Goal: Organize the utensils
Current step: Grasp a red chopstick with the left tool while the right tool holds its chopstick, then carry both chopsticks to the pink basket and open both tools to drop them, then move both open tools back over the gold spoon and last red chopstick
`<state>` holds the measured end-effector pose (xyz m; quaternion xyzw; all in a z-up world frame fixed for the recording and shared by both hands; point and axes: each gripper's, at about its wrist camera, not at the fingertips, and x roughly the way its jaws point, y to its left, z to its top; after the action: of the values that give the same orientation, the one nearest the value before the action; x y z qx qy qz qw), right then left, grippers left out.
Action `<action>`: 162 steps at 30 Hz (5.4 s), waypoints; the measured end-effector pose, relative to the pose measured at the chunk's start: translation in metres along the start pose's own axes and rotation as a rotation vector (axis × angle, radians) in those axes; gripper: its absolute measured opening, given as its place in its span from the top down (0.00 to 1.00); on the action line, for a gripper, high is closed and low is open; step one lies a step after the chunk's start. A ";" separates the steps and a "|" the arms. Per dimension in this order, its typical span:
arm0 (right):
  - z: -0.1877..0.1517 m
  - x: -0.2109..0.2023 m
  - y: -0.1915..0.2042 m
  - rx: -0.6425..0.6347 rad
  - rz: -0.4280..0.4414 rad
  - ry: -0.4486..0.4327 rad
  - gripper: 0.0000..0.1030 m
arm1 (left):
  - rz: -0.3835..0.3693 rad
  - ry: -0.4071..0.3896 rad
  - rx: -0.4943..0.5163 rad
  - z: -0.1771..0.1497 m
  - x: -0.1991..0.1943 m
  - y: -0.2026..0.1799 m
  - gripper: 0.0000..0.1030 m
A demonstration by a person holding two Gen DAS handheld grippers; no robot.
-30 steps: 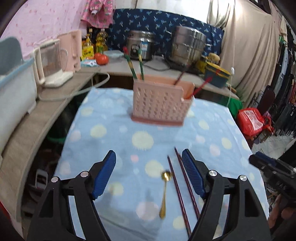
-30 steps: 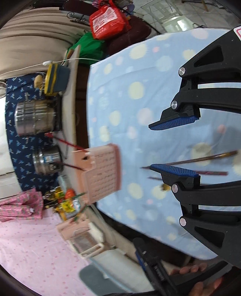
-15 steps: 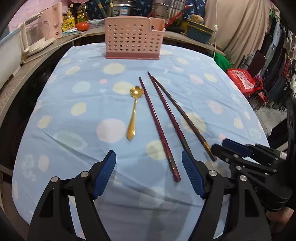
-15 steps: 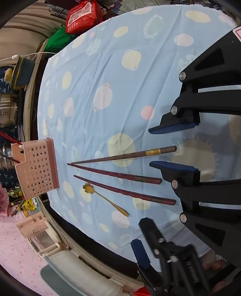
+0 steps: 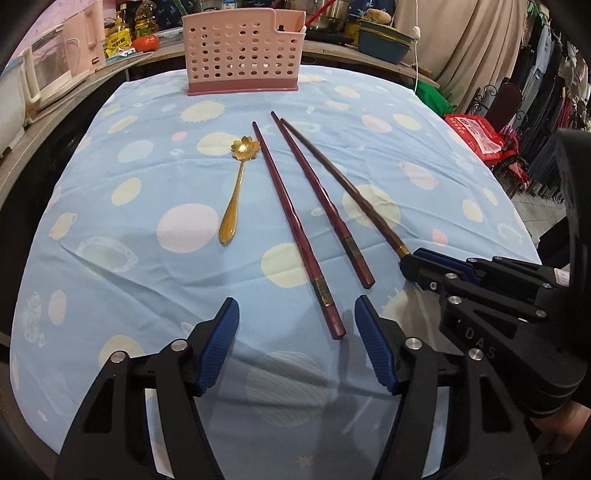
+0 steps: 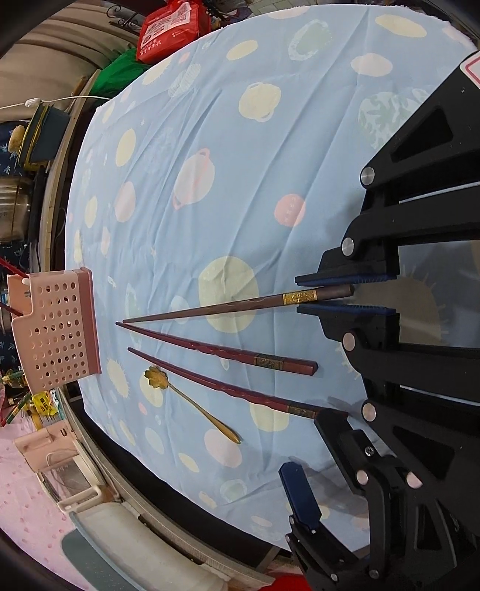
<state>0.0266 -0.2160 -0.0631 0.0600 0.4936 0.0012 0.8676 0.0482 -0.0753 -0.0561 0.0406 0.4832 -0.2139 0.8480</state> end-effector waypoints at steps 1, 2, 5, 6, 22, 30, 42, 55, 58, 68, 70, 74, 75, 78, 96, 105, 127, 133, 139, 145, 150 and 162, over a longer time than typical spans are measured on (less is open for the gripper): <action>0.000 0.000 0.000 0.002 0.001 -0.001 0.92 | 0.000 0.005 -0.001 0.000 0.002 0.000 0.44; -0.001 0.000 0.000 0.002 0.002 -0.001 0.92 | 0.003 0.008 -0.003 0.000 0.004 -0.001 0.45; -0.002 0.000 -0.001 0.009 0.010 -0.001 0.92 | 0.021 -0.003 0.015 0.001 0.007 -0.005 0.46; -0.002 0.000 -0.001 0.010 0.012 0.000 0.92 | 0.029 -0.006 0.018 0.002 0.009 -0.006 0.46; -0.008 -0.024 -0.009 0.054 0.064 -0.018 0.93 | -0.025 -0.024 0.028 0.001 -0.013 -0.004 0.91; 0.008 -0.081 -0.019 0.083 0.086 -0.141 0.93 | -0.043 -0.133 -0.031 0.016 -0.071 0.011 0.92; 0.104 -0.188 -0.024 0.059 0.121 -0.452 0.93 | -0.071 -0.383 -0.011 0.114 -0.161 0.015 0.93; 0.201 -0.205 -0.009 0.007 0.142 -0.579 0.93 | -0.034 -0.573 0.033 0.220 -0.200 0.020 0.93; 0.237 -0.203 -0.010 0.012 0.136 -0.609 0.93 | -0.026 -0.621 0.031 0.253 -0.205 0.026 0.93; 0.344 -0.165 -0.015 0.043 0.109 -0.634 0.93 | 0.029 -0.702 0.031 0.355 -0.181 0.039 0.93; 0.357 -0.151 -0.016 0.049 0.107 -0.623 0.93 | 0.034 -0.703 0.020 0.370 -0.170 0.044 0.93; 0.377 -0.120 -0.015 0.050 0.098 -0.593 0.93 | 0.050 -0.683 0.000 0.388 -0.146 0.055 0.93; 0.380 -0.113 -0.015 0.051 0.097 -0.584 0.93 | 0.053 -0.678 -0.002 0.391 -0.141 0.057 0.93; 0.386 -0.092 -0.017 0.052 0.089 -0.560 0.93 | 0.056 -0.655 -0.010 0.398 -0.123 0.063 0.93; 0.355 -0.093 -0.025 0.056 0.040 -0.591 0.47 | 0.117 -0.625 -0.027 0.364 -0.096 0.068 0.46; 0.285 -0.106 -0.024 0.040 0.036 -0.520 0.47 | 0.128 -0.522 -0.014 0.290 -0.094 0.068 0.44; 0.057 -0.038 0.003 0.020 0.036 -0.138 0.52 | 0.099 -0.138 -0.111 0.076 -0.012 0.066 0.44; 0.023 -0.023 0.009 0.032 0.055 -0.076 0.53 | 0.105 -0.072 -0.116 0.043 -0.002 0.061 0.44; 0.013 -0.021 0.012 0.040 0.060 -0.055 0.53 | 0.110 -0.046 -0.115 0.025 0.000 0.058 0.44; -0.001 -0.017 0.016 0.047 0.069 -0.034 0.53 | 0.111 -0.033 -0.115 0.015 0.000 0.057 0.44; -0.008 -0.014 0.019 0.047 0.069 -0.024 0.53 | 0.110 -0.027 -0.115 0.009 0.000 0.057 0.44; -0.009 -0.005 0.024 0.033 0.050 -0.026 0.53 | 0.104 -0.029 -0.126 0.003 0.003 0.062 0.42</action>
<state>0.0176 -0.1912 -0.0607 0.0869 0.4806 0.0141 0.8725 0.0770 -0.0213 -0.0659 0.0092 0.4805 -0.1392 0.8658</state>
